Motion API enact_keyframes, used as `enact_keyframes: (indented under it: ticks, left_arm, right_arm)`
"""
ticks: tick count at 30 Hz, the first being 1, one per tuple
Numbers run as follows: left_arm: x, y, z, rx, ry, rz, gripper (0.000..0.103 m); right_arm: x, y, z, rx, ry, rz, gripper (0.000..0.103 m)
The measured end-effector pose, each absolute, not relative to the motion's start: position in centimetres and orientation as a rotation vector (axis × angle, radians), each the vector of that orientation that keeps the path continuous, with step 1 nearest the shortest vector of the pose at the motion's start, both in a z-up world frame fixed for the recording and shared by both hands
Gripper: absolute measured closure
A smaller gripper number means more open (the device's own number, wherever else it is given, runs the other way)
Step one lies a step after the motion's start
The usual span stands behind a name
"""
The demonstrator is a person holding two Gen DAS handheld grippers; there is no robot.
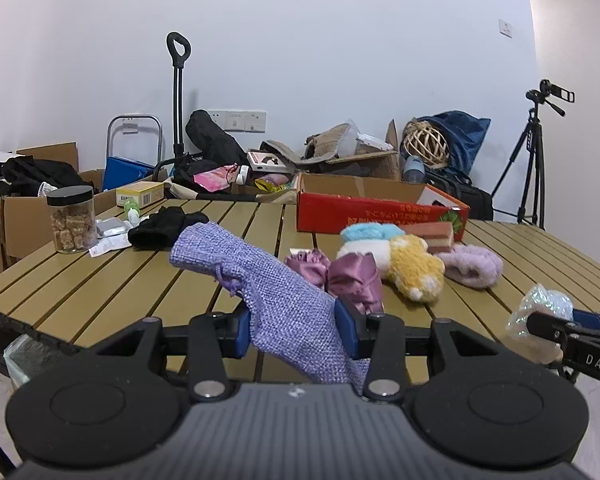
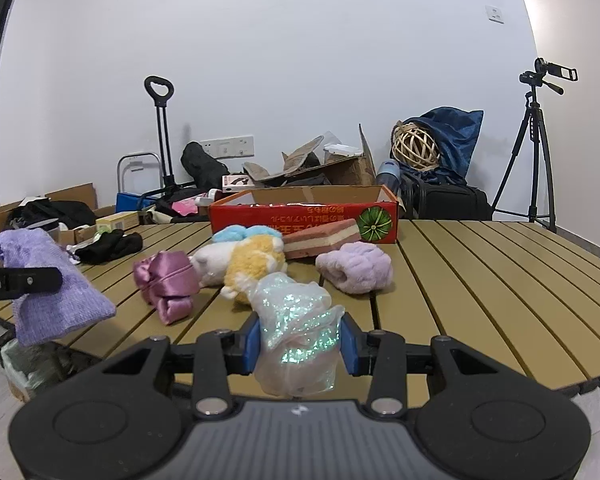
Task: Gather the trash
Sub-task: 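Lift the sparkly bag and purple pouch off the table with both tools, then carry both held items down under the table edge over the black bin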
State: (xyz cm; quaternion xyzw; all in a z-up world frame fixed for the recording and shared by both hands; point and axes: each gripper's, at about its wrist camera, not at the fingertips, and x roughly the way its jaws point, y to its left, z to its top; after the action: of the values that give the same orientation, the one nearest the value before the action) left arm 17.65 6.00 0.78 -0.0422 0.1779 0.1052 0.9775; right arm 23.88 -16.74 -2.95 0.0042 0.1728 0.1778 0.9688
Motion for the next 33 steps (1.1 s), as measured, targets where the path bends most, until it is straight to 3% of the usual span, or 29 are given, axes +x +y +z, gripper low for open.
enact_keyframes:
  ticks: [33]
  left_arm:
    - [10.0,4.4,-3.5,-0.029,0.536,0.152,0.060]
  right_arm:
    - [14.5,-16.2,-6.4,-0.124,0.529,0.447,0.064]
